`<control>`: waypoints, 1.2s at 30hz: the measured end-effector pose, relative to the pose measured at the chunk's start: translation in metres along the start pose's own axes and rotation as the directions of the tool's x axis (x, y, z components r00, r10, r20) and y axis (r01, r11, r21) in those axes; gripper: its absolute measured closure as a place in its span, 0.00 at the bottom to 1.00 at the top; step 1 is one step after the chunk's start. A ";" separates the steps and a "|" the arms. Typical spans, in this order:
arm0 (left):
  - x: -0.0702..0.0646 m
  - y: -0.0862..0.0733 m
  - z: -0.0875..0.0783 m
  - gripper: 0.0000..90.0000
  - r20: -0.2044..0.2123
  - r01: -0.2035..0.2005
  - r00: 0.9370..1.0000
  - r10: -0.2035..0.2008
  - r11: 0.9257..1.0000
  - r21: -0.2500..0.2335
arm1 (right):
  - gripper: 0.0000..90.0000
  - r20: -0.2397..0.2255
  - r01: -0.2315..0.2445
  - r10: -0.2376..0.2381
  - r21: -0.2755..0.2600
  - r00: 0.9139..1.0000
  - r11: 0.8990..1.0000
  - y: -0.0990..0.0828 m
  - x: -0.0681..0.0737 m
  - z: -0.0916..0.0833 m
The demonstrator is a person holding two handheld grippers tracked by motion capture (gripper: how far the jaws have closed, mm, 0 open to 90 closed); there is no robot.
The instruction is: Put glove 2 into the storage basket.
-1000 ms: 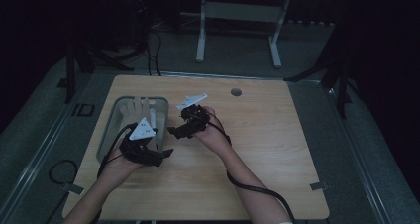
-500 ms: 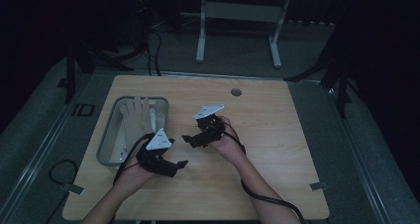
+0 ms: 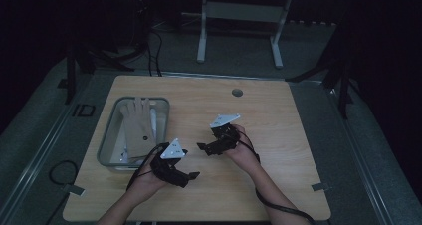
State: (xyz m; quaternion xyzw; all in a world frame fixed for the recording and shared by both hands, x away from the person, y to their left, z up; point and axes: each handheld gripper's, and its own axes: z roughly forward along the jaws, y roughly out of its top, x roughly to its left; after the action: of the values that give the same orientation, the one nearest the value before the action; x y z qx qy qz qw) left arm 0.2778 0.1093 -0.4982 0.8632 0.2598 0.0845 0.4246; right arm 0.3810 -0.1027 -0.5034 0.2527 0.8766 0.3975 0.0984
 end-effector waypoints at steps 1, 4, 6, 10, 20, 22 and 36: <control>-0.001 0.000 0.002 0.16 0.006 -0.004 1.000 0.004 1.000 0.002 | 0.16 0.000 0.000 0.000 0.000 1.000 1.000 0.000 0.000 0.000; -0.004 -0.002 0.008 0.16 0.015 -0.012 1.000 0.012 1.000 0.005 | 0.16 -0.001 -0.014 0.014 -0.019 1.000 1.000 -0.008 -0.001 -0.002; -0.006 -0.003 0.012 0.16 0.022 -0.014 1.000 0.014 1.000 0.006 | 0.16 -0.010 -0.018 0.017 -0.036 1.000 0.999 -0.016 -0.001 -0.004; -0.008 -0.007 0.020 0.16 0.032 -0.013 0.999 0.012 1.000 0.007 | 0.16 -0.001 -0.022 0.022 -0.040 1.000 0.999 -0.028 -0.002 -0.007; -0.014 -0.009 0.041 0.16 0.088 -0.018 0.996 0.017 1.000 0.013 | 0.16 0.022 -0.047 0.048 -0.052 0.999 0.998 -0.053 -0.007 -0.015; -0.015 -0.009 0.046 0.16 0.103 -0.021 0.995 0.019 1.000 0.018 | 0.16 0.032 -0.045 0.047 -0.052 0.998 0.998 -0.058 -0.007 -0.017; -0.019 -0.015 0.065 0.16 0.151 -0.035 0.988 0.032 0.999 0.022 | 0.15 0.082 -0.004 0.007 -0.042 0.997 0.999 -0.089 -0.010 -0.028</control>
State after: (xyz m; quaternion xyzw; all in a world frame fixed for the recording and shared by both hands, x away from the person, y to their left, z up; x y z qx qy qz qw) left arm 0.2799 0.0625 -0.5487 0.8765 0.2133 0.0229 0.4311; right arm 0.3469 -0.1756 -0.5510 0.2691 0.8626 0.4053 0.1385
